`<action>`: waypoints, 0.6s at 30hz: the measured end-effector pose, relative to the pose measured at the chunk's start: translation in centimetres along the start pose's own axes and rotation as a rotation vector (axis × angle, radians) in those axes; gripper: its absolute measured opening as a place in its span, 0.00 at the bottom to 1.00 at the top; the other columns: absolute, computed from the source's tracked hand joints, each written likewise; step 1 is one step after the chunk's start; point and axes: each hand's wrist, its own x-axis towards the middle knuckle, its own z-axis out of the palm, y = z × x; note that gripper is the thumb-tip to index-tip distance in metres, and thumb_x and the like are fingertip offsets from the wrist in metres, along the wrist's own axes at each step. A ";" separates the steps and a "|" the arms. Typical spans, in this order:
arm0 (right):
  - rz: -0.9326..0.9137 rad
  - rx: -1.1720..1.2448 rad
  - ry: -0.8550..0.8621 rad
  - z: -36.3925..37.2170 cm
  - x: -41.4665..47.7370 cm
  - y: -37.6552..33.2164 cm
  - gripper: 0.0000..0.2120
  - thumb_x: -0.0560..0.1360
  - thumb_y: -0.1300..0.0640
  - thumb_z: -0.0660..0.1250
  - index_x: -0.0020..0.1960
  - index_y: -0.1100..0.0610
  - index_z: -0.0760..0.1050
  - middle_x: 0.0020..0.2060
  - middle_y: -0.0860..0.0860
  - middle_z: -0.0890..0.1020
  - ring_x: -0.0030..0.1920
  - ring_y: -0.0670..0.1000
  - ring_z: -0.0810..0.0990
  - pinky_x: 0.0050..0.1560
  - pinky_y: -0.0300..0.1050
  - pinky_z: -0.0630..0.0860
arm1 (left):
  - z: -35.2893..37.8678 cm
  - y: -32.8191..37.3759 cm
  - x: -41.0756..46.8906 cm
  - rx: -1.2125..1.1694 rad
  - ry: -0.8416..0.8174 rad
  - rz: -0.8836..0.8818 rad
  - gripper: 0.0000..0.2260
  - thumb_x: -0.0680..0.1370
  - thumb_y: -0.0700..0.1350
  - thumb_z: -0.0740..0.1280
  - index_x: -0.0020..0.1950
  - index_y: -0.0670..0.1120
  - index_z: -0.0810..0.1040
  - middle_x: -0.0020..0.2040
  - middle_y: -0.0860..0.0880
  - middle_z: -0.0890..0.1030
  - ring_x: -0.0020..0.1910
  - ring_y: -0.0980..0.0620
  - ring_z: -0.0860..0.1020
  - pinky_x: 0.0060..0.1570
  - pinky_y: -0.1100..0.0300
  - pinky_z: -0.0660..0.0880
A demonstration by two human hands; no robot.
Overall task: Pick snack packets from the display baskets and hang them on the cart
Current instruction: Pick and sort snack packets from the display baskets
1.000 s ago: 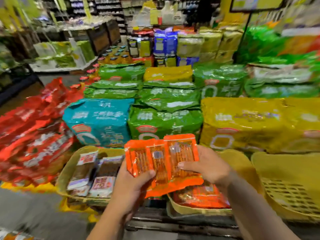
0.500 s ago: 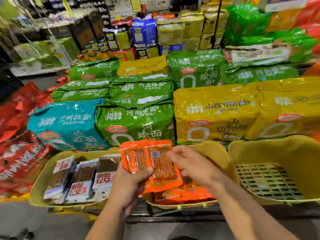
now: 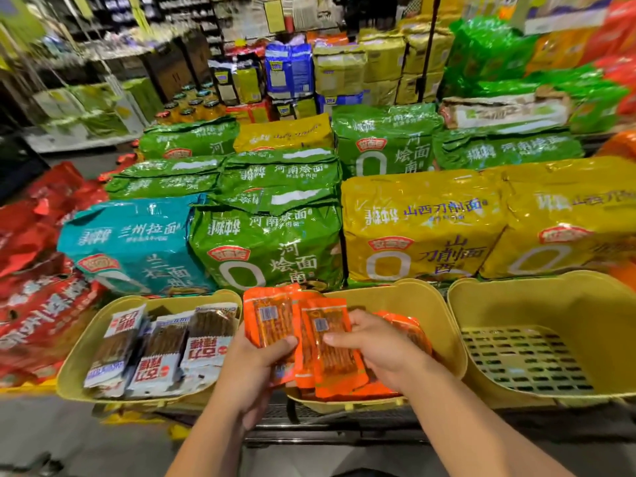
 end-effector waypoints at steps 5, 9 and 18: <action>-0.084 -0.533 0.224 -0.4 0.8 0.1 0.22 0.70 0.49 0.78 0.59 0.55 0.76 0.49 0.50 0.85 0.47 0.50 0.84 0.49 0.51 0.82 | -1.7 0.0 0.8 -0.089 0.162 0.018 0.17 0.78 0.30 0.62 0.49 0.51 0.82 0.53 0.35 0.84 0.49 0.35 0.82 0.47 0.31 0.79; -0.168 -1.287 0.532 -0.6 0.1 -0.4 0.04 0.78 0.59 0.66 0.53 0.53 0.74 0.47 0.53 0.83 0.48 0.58 0.83 0.40 0.48 0.77 | -1.8 -0.1 0.5 -0.087 0.091 0.038 0.14 0.79 0.31 0.64 0.60 0.46 0.77 0.54 0.40 0.85 0.50 0.39 0.85 0.39 0.39 0.83; -0.123 -0.900 0.225 -0.1 -0.7 -0.2 0.14 0.82 0.41 0.60 0.53 0.50 0.78 0.43 0.44 0.81 0.43 0.48 0.80 0.35 0.42 0.70 | 1.2 -1.3 0.9 0.004 0.036 0.015 0.19 0.71 0.30 0.74 0.60 0.40 0.78 0.52 0.39 0.86 0.51 0.39 0.85 0.50 0.45 0.82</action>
